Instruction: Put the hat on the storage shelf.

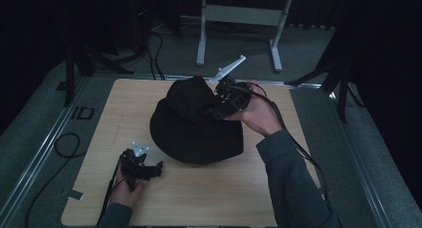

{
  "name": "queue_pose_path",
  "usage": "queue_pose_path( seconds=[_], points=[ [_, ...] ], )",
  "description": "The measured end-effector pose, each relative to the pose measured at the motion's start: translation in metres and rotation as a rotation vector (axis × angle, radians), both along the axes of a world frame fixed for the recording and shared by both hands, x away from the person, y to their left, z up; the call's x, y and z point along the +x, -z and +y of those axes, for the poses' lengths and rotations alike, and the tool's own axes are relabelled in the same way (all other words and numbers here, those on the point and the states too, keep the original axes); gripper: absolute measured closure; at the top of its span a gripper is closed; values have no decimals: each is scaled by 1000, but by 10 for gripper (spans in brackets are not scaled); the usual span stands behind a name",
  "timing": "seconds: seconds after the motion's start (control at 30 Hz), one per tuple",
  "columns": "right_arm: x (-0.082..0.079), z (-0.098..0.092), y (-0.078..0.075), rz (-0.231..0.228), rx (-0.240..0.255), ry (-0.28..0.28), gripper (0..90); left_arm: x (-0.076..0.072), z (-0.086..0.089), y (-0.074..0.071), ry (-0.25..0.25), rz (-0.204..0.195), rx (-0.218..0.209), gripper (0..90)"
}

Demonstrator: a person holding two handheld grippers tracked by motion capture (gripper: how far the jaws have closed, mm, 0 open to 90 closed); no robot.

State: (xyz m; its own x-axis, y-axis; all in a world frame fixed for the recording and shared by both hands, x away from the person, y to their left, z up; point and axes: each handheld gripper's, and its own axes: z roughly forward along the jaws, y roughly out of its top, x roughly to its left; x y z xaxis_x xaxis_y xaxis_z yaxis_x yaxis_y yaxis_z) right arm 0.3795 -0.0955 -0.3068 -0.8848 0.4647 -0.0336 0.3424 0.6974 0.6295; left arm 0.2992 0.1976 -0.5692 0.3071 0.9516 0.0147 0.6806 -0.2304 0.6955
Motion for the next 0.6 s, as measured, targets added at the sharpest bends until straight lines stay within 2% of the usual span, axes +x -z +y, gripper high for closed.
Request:
queue_pose_path(
  seconds=[0.13, 0.23, 0.37, 0.6],
  points=[
    [-2, 0, -1, -9, 15, 15, 203, 0, 0, 0, 0, 0, 0, 26],
    [-4, -1, -1, -4, -6, -14, 185, 0, 0, 0, 1, 2, 0, 26],
    [-6, -3, -2, -19, -23, -5, 178, 0, 0, 0, 1, 2, 0, 26],
    [-11, -14, -10, -39, 3, 20, 162, 0, 0, 0, 1, 2, 0, 26]
  ],
)
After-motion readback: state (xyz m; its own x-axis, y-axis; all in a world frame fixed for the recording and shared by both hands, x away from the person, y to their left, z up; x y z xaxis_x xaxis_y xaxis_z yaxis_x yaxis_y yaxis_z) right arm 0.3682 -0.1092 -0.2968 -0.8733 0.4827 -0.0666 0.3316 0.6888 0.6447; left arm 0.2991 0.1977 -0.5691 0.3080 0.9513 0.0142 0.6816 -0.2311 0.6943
